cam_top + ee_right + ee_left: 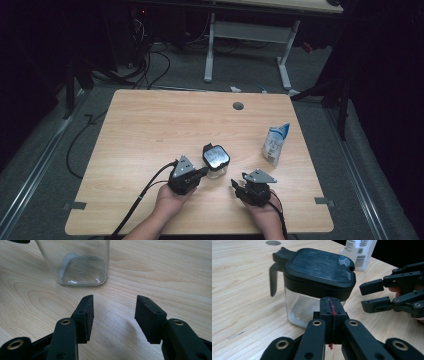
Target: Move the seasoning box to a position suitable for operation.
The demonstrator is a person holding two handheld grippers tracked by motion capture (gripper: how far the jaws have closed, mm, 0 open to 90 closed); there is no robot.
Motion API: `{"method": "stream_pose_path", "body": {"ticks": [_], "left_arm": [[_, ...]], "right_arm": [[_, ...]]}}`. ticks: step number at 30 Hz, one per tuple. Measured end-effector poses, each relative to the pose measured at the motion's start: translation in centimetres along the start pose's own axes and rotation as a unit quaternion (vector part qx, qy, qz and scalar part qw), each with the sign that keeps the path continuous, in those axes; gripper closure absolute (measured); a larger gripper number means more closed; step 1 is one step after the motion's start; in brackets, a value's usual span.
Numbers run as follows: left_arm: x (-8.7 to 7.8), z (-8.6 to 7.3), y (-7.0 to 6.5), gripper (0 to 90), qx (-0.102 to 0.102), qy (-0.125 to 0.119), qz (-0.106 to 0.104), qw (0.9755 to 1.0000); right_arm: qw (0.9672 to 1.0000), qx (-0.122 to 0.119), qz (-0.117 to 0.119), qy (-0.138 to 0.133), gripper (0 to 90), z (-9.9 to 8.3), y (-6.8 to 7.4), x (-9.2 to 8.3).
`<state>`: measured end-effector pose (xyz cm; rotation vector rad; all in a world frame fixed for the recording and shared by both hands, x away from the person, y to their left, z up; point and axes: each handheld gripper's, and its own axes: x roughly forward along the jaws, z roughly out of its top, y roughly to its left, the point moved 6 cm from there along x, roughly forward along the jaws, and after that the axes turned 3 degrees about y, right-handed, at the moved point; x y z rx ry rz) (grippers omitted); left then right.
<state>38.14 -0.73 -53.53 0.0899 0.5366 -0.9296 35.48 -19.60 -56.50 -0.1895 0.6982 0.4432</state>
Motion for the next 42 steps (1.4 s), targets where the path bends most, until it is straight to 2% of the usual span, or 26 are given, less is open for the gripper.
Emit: {"method": "stream_pose_path", "body": {"ticks": [3,7,12,14,16,19,26,31,34,36,38,39,42], "left_arm": [[0.1,0.0,-0.3,90.0,0.001,0.0,-0.005,1.0],[-0.3,-0.1,-0.2,90.0,0.001,-0.003,-0.002,1.0],[-1.4,0.4,1.5,88.7,-0.016,-0.016,0.021,0.9995],[-1.6,0.5,1.9,88.2,-0.016,-0.017,0.025,0.9994],[-2.0,1.2,2.9,87.8,-0.017,-0.023,0.04,0.9988],[-2.2,2.0,3.9,88.7,-0.013,-0.023,0.049,0.9984],[-1.3,4.2,4.6,89.9,-0.003,-0.021,0.052,0.9984],[0.0,5.5,4.7,89.9,0.016,-0.007,0.058,0.9982],[0.5,6.3,4.7,89.8,0.015,-0.011,0.057,0.9982],[1.0,7.0,4.7,89.3,0.016,-0.017,0.054,0.9983],[1.2,7.2,4.7,89.0,0.019,-0.012,0.053,0.9983],[1.7,7.4,4.6,87.4,0.023,-0.008,0.054,0.9983],[1.9,7.6,4.5,86.4,0.023,-0.01,0.053,0.9983]], "right_arm": [[1.0,0.002,0.0,-0.002,49.5,0.0,-0.1,-0.1],[1.0,0.002,-0.001,-0.001,49.6,0.0,-0.1,0.0],[1.0,0.002,-0.002,-0.002,49.9,0.0,-0.1,0.0],[1.0,0.002,-0.002,-0.002,50.1,0.0,-0.1,0.0],[1.0,0.003,-0.003,-0.002,50.8,0.0,0.0,-0.1],[1.0,0.002,-0.001,0.0,51.5,0.0,0.0,0.0],[1.0,0.002,0.005,0.001,56.0,0.1,0.2,0.1],[1.0,-0.002,0.008,-0.001,59.0,0.2,0.3,0.0],[0.9999,-0.006,0.01,-0.004,60.2,0.5,0.3,-0.1],[0.9999,-0.01,0.003,-0.013,60.3,1.3,0.3,-0.3],[0.9997,-0.01,0.004,-0.02,60.5,1.7,0.2,-0.4],[0.9994,0.002,0.003,-0.033,60.6,2.9,-0.1,-0.6],[0.9993,-0.003,-0.007,-0.038,60.6,3.8,-0.3,-0.6]]}}
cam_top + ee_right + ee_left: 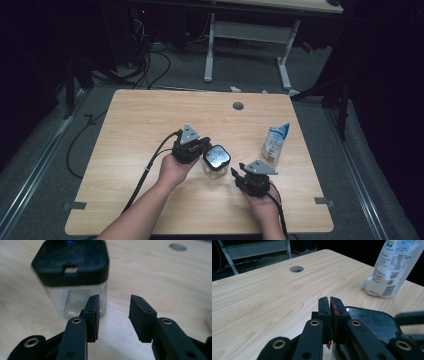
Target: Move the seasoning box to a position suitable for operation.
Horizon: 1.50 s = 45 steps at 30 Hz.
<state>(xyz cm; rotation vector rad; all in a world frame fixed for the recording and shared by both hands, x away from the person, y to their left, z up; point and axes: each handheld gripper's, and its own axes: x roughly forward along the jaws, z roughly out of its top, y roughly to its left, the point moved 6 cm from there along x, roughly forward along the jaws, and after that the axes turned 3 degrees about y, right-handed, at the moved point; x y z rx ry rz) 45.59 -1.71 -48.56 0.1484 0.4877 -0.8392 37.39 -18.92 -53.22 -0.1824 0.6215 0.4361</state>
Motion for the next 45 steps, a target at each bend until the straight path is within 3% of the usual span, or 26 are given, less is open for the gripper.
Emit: {"method": "stream_pose_path", "body": {"ticks": [3,5,13,16,20,28,45], "left_arm": [[0.5,-0.2,0.1,85.2,0.002,0.008,0.004,1.0],[0.8,-0.5,0.2,83.5,0.007,0.016,0.011,0.9998],[0.8,-0.7,0.1,84.8,0.014,0.023,0.012,0.9995],[0.8,-0.7,0.0,87.1,0.012,0.023,0.01,0.9996],[0.7,-0.7,0.1,90.0,0.012,0.02,0.009,0.9997],[0.6,-0.8,0.0,90.0,0.024,0.016,0.014,0.9995],[0.6,-1.0,0.0,90.0,0.015,0.005,0.01,0.9998]], "right_arm": [[0.9997,-0.005,-0.02,-0.013,61.9,1.1,-0.6,-0.1],[0.9998,0.005,-0.009,-0.017,62.5,0.7,-0.5,0.0],[0.9997,-0.004,0.021,-0.014,65.0,0.3,0.5,0.0],[0.9997,-0.007,0.019,-0.013,70.2,0.2,0.6,-0.1],[0.9996,-0.002,0.022,-0.019,83.4,0.2,0.4,-0.4],[0.9995,-0.001,0.025,-0.018,84.0,0.2,0.5,-0.4],[0.9993,-0.009,0.025,-0.026,90.0,0.5,0.8,-0.5]]}}
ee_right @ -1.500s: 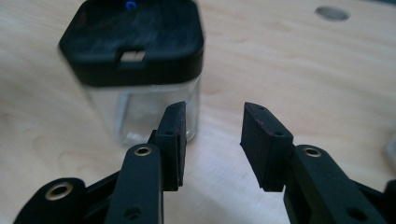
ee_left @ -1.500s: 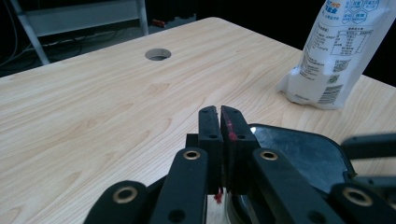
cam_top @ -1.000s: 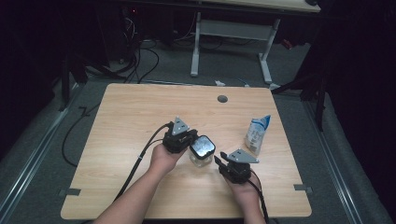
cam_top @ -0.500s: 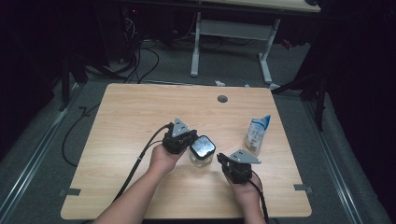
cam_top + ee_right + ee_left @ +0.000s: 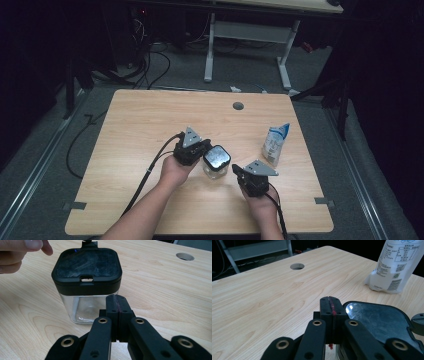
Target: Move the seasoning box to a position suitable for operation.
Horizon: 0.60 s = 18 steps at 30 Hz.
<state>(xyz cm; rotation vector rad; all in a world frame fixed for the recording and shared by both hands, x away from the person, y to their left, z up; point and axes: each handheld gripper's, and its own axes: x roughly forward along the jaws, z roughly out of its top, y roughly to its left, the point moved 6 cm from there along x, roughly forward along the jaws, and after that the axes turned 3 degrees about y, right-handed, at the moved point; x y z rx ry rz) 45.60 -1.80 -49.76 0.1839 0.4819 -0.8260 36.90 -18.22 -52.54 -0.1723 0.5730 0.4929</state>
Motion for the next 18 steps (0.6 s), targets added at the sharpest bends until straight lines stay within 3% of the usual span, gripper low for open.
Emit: {"method": "stream_pose_path", "body": {"ticks": [18], "left_arm": [[0.03,-0.11,0.19,90.0,-0.011,-0.006,-0.008,0.9999]], "right_arm": [[1.0,0.002,-0.002,-0.007,89.9,0.15,-0.07,-0.13]]}}
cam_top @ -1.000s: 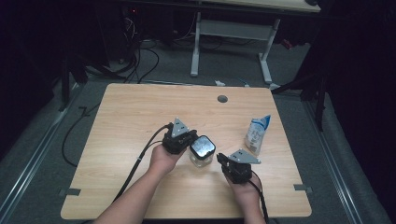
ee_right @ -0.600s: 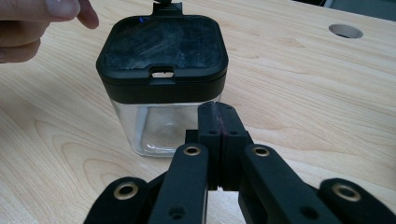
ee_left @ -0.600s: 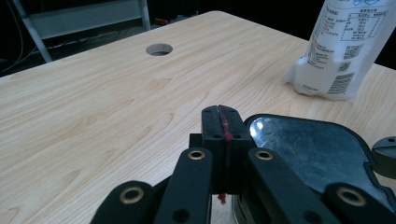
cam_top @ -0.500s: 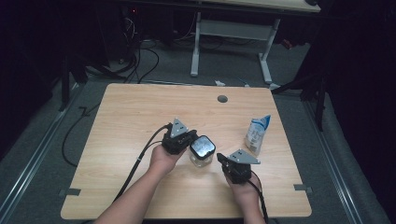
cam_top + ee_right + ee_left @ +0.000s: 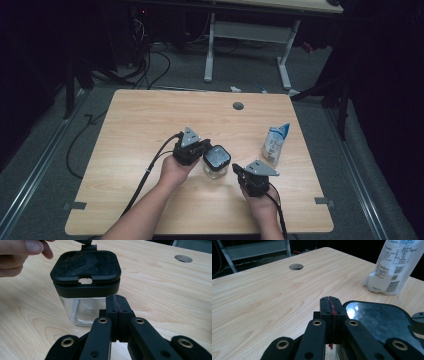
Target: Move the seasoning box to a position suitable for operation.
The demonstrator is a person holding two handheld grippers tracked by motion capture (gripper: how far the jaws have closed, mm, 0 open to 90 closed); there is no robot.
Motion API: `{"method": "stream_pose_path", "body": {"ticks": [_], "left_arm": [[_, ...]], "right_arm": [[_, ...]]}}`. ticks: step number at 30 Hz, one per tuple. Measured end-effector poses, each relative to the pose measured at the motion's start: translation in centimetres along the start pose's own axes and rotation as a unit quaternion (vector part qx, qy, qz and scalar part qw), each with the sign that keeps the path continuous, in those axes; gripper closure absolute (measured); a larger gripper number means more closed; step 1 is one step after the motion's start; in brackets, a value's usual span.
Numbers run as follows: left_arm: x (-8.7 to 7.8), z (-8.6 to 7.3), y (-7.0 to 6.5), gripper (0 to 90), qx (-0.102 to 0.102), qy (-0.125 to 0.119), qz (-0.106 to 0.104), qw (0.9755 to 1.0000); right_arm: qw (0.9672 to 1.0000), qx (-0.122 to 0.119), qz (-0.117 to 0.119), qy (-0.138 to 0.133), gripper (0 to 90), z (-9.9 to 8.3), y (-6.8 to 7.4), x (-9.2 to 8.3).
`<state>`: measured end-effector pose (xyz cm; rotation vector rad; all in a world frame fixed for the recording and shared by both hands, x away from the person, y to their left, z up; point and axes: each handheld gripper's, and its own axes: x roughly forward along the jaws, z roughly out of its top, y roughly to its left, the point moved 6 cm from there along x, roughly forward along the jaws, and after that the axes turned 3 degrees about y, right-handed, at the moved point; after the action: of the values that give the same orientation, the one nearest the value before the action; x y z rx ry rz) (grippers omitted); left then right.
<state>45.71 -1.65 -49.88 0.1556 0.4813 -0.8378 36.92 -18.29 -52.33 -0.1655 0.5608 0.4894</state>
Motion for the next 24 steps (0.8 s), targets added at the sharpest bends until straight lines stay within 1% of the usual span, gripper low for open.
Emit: {"method": "stream_pose_path", "body": {"ticks": [11,14,16,24], "left_arm": [[0.01,-0.05,0.06,90.0,-0.002,-0.001,0.0,1.0],[0.02,-0.04,0.07,90.0,-0.002,-0.001,0.0,1.0],[0.01,-0.04,0.07,90.0,-0.002,0.0,0.0,1.0],[0.05,-0.08,0.18,90.0,-0.004,0.001,0.001,1.0]], "right_arm": [[0.9999,0.002,-0.002,-0.013,89.9,0.49,-0.41,-0.22],[0.9999,0.005,-0.004,-0.012,89.9,0.59,-0.5,-0.21],[0.9999,0.002,-0.003,-0.017,89.9,0.71,-0.62,-0.15],[0.9998,0.004,-0.003,-0.019,89.8,0.85,-0.67,-0.17]]}}
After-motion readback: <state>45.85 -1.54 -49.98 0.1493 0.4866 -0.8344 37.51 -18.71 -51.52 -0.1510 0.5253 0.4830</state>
